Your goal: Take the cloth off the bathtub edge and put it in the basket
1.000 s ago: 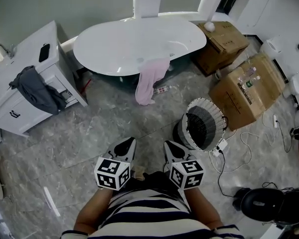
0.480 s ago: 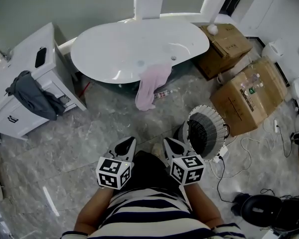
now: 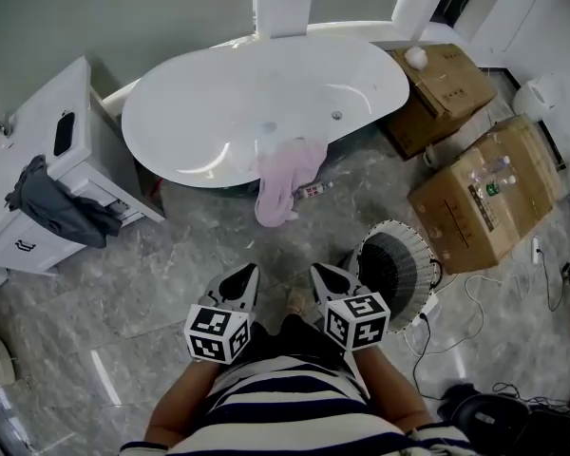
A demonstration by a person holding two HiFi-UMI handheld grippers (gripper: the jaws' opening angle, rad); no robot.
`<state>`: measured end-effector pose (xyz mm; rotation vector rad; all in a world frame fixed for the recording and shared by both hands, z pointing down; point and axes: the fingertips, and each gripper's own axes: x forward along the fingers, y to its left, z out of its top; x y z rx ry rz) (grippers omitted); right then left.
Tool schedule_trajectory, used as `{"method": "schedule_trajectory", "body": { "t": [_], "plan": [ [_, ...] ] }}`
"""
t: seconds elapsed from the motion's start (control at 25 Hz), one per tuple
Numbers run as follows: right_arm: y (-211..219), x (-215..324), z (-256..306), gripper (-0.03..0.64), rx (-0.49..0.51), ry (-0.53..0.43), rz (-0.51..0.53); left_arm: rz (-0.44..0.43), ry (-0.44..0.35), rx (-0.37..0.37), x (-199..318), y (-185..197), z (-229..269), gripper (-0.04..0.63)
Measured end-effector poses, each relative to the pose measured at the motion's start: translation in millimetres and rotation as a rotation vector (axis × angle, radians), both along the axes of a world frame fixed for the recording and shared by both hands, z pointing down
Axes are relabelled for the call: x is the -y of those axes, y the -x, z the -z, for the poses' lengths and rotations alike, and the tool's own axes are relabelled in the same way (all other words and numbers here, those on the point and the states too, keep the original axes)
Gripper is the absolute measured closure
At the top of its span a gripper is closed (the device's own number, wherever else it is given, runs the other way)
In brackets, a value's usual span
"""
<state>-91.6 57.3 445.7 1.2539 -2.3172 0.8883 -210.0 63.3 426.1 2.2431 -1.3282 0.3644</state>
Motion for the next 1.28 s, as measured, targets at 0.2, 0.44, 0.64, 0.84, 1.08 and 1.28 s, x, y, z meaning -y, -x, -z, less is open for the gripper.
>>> {"method": "schedule_trajectory", "body": {
  "t": [0.2, 0.44, 0.64, 0.84, 1.08, 1.28],
  "plan": [
    [-6.0, 38.7, -5.6, 0.591, 0.006, 0.014, 0.039, 0.026, 0.017, 0.015, 37.2, -9.6, -3.0, 0.575],
    [-13.1, 79.4, -19.9, 0.591, 0.004, 0.035, 0.081, 0.048, 0.035, 0.055, 74.6, -20.2, -15.7, 0.575],
    [-18.4, 105.6, -30.2, 0.591, 0.002, 0.045, 0.115, 0.057, 0.036, 0.069, 100.7, -30.5, -19.6, 0.575],
    [-13.9, 117.7, -41.5, 0.591, 0.004, 0.072, 0.129, 0.054, 0.053, 0.084, 114.5, -31.6, -25.2, 0.575],
    [-6.2, 142.1, -45.8, 0.591, 0.009, 0.063, 0.12, 0.025, 0.072, 0.081, 142.3, -26.0, -37.6, 0.575],
    [-7.0, 172.9, -48.9, 0.591, 0.014, 0.069, 0.063, -0.039, 0.083, 0.09, 172.5, -24.3, -45.6, 0.575]
  ]
}}
